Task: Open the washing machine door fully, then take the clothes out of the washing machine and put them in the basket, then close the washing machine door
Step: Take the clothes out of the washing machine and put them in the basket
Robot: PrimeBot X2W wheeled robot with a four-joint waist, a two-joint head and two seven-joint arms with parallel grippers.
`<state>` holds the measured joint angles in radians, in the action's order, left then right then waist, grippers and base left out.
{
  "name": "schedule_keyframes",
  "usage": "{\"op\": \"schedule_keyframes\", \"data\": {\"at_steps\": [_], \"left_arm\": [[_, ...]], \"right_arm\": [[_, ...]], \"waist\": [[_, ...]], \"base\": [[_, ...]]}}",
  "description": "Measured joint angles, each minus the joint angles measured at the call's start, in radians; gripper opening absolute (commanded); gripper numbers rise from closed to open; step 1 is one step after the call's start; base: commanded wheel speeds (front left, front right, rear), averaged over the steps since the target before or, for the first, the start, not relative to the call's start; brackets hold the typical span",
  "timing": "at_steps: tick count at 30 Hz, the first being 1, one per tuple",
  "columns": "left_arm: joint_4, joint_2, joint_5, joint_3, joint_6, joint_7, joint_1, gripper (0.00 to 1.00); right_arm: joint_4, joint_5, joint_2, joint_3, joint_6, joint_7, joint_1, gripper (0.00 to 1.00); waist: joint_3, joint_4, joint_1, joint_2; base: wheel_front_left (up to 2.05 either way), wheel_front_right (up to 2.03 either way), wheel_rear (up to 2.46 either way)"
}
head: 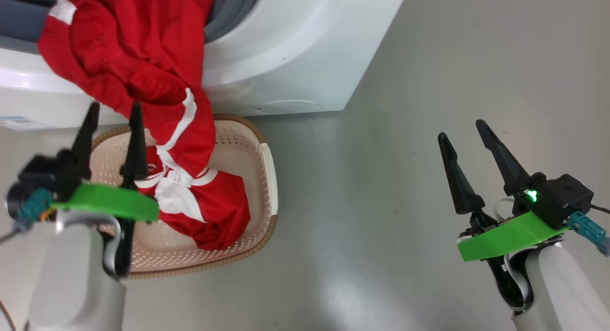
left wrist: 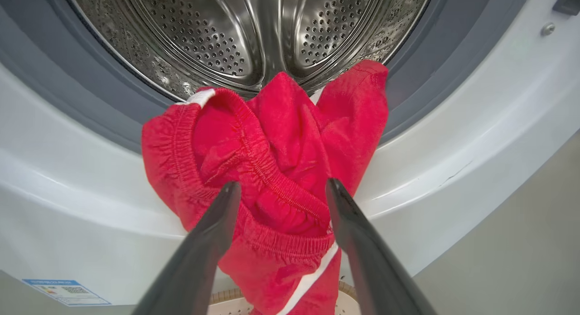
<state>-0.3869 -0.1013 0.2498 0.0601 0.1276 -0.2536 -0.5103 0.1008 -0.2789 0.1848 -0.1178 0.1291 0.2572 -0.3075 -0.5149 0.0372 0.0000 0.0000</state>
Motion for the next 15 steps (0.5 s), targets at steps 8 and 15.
{"op": "schedule_keyframes", "data": {"at_steps": [8,15], "left_arm": [[-0.209,-0.052,-0.002,0.029,0.000,0.000,-0.204,1.00],[-0.402,-0.087,-0.021,0.033,0.000,0.000,-0.350,1.00]], "right_arm": [[-0.001,0.000,-0.014,-0.005,0.000,0.000,-0.002,1.00],[-0.003,0.000,-0.021,-0.006,0.000,0.000,-0.025,1.00]], "waist": [[-0.025,0.032,0.0000,0.0000],[-0.048,0.056,-0.0001,0.0000]], "base": [[0.00,0.00,0.00],[0.00,0.00,0.00]]}}
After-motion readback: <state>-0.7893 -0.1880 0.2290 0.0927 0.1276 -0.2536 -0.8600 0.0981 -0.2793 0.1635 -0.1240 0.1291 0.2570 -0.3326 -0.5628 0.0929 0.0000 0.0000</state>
